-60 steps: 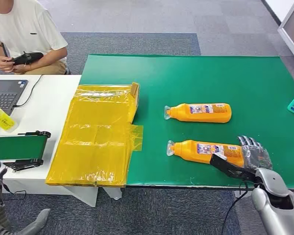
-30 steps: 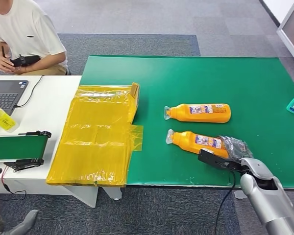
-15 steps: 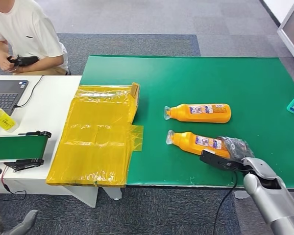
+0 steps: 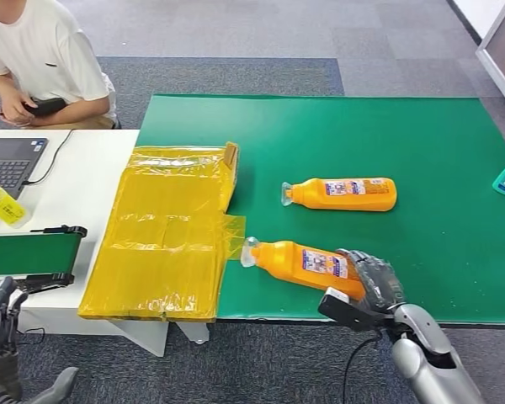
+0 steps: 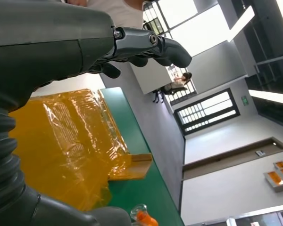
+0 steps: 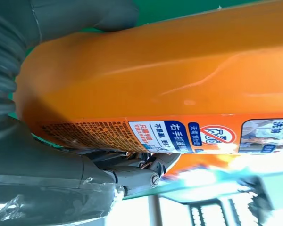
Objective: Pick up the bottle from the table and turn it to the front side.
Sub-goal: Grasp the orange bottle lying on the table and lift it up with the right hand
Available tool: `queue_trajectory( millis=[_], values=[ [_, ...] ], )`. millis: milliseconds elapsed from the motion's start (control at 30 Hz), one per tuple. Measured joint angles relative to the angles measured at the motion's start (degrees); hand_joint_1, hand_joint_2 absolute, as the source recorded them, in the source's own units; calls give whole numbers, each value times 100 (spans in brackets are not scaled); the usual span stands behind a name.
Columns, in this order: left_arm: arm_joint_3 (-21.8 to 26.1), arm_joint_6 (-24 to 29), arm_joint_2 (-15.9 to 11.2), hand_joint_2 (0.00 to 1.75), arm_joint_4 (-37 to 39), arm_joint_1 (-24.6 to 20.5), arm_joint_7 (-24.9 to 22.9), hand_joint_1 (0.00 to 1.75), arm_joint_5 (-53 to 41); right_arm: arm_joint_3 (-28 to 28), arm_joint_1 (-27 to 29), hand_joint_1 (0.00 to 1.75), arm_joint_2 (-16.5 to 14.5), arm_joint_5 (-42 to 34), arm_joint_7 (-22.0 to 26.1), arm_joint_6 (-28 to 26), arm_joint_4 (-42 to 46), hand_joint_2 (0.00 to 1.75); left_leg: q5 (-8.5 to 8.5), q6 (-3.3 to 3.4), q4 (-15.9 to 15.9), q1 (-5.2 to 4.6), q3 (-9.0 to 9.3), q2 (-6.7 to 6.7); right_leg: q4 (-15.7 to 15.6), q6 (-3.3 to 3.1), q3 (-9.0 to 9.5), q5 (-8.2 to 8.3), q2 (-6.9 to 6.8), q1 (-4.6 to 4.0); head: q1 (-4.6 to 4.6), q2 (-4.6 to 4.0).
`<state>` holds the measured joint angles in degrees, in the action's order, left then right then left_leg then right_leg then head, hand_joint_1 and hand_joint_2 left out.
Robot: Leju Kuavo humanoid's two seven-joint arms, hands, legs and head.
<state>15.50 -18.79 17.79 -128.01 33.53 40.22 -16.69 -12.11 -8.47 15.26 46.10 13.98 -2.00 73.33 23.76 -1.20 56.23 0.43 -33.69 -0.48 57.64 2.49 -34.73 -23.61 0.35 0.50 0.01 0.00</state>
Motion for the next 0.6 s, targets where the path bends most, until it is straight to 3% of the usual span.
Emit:
queue_trajectory(
  millis=[100,367,600],
  values=[
    [0,-315,164,175,214,-82,0,0,-55,28,335,175,-585,-243,453,-241,542,175,0,-1,0,0,-1,1,0,-2,-5,-2,0,-1,-1,0],
    [-72,-867,239,175,487,-288,0,0,67,115,473,175,-1200,-834,1110,111,767,175,1,-1,0,-1,-2,1,0,-2,-4,-2,0,1,-1,0],
    [-249,-895,253,175,697,-415,-4,0,64,78,498,175,-1617,-1002,1296,179,753,175,-2,-4,0,1,-2,1,1,-3,-6,-2,0,-2,0,0]
  ],
)
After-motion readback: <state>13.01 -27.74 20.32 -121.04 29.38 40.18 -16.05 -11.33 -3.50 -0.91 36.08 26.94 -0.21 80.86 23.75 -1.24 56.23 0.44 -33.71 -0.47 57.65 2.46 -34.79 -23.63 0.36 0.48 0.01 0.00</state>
